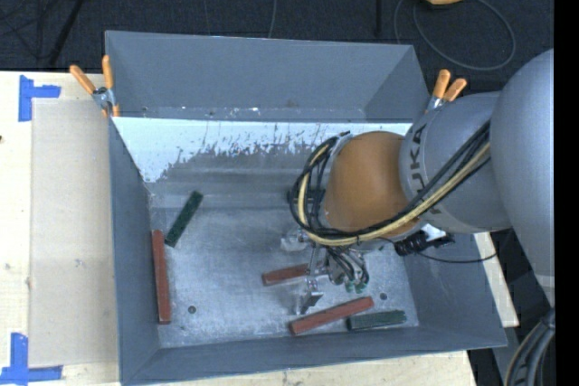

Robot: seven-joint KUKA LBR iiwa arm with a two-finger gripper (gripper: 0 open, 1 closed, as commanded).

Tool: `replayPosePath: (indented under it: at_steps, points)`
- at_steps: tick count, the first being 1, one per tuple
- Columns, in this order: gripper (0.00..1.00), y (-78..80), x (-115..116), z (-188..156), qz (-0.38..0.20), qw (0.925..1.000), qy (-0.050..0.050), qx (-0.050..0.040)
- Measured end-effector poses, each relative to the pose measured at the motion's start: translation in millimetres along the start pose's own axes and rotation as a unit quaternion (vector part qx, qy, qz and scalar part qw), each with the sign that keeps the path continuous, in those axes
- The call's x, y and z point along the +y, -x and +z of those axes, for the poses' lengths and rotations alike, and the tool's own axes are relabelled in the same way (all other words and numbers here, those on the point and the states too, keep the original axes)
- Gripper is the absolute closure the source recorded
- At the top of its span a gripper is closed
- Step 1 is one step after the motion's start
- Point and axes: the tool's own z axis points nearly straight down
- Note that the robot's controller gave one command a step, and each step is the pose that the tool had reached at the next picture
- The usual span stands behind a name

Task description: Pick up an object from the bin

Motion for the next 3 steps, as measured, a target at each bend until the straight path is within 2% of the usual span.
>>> replayPosePath:
  at_steps: [1, 2, 3]
  points:
    - [1.00, 3.2, 0, -3, 0.001, 1.0000, 0.001, -0.0053]
    - [1.00, 3.2, 0, -3, 0.001, 1.0000, 0.001, -0.0053]
    - [1.00, 16.4, 9, -148, -0.025, 0.9997, -0.001, 0.0007]
